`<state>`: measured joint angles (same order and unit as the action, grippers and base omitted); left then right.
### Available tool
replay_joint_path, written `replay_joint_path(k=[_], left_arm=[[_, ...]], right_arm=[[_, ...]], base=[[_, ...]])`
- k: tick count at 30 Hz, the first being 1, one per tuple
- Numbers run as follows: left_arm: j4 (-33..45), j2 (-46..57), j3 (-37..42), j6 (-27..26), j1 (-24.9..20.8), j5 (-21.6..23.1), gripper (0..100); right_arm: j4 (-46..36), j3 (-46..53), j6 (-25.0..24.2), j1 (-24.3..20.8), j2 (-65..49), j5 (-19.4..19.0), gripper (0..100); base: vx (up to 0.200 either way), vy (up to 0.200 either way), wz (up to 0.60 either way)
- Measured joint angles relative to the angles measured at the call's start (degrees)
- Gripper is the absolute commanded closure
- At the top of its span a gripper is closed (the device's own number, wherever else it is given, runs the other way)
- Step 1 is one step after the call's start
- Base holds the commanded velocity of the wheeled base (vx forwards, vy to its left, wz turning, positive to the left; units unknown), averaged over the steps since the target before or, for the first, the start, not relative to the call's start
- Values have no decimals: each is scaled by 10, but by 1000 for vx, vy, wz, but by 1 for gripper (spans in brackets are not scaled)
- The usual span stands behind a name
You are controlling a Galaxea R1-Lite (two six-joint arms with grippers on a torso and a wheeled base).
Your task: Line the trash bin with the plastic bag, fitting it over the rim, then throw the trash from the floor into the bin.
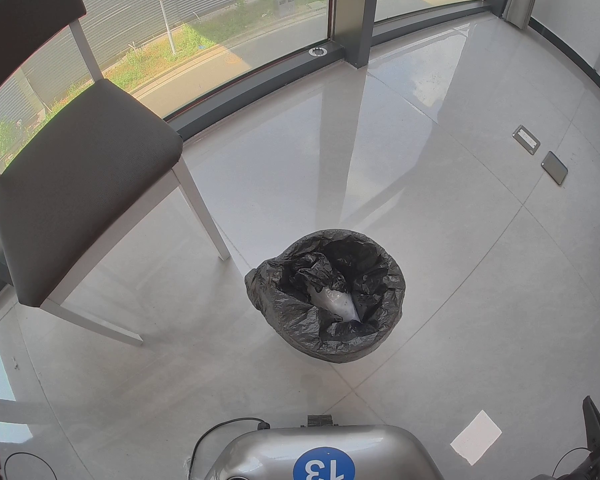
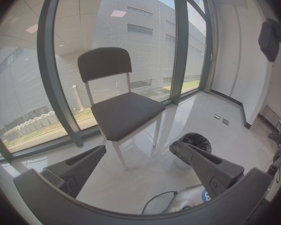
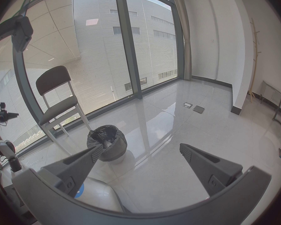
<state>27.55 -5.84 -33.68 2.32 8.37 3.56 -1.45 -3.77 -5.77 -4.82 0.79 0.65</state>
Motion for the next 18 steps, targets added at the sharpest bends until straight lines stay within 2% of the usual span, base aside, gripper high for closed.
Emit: replay_joint_path(k=[3,7,12,18], left_arm=[[-84,2,89,-2,1,35,0],[-158,4,184,-4,1,74,0],[-242,6,269,-9,-2,90,0],[-268,11,309,-14,-61,95,0]], right_arm=[[1,6,-4,0,-1,1,0],[3,12,-8,0,-1,1,0],[3,16,-11,0,-2,-6,0],[3,18,-12,0,-2,-10,0]], base=[[0,0,0],[0,0,0],[0,0,0],[0,0,0]])
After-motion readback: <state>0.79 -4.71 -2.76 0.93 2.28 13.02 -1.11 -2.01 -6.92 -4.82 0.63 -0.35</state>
